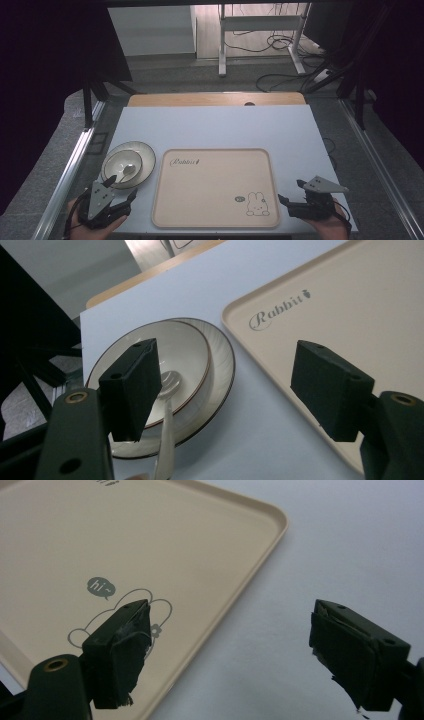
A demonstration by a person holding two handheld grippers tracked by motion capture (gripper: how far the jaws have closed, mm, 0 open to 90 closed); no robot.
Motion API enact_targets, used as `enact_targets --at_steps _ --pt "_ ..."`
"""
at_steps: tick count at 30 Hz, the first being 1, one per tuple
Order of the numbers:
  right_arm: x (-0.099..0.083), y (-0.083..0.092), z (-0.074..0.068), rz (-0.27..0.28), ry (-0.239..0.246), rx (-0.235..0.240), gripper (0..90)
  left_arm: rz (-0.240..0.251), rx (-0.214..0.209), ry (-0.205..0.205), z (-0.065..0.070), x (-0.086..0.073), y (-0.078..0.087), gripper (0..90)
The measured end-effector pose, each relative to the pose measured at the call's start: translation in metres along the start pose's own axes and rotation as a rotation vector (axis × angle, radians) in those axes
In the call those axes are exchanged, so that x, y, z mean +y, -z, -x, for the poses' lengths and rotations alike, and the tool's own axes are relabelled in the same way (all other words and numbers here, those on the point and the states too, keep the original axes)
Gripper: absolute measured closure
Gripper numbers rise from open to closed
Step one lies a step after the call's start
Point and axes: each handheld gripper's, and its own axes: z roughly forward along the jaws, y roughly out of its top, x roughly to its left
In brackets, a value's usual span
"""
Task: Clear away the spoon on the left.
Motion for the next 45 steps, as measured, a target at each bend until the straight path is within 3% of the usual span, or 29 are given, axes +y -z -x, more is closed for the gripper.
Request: enact_targets --at_steps 14,35,38,45 --pt "-0.001 -0.001 0.001 -0.008 0.000 -0.003 17.1 -0.027 0.047 0.028 -0.013 -0.015 0.005 29.0" --pt "-0.001 -0.003 0.001 -0.025 0.000 -0.004 17.1 -0.062 0.021 0.057 -0.022 -0.030 0.005 30.0" --pt "-0.001 -0.003 0.001 -0.025 0.002 -0.004 17.1 -0.061 0.028 0.049 -0.023 -0.031 0.003 33.1" --pt "-0.001 -0.005 0.001 -0.030 0.003 -0.001 17.1 -0.068 0.042 0.047 -0.027 -0.034 0.001 50.5"
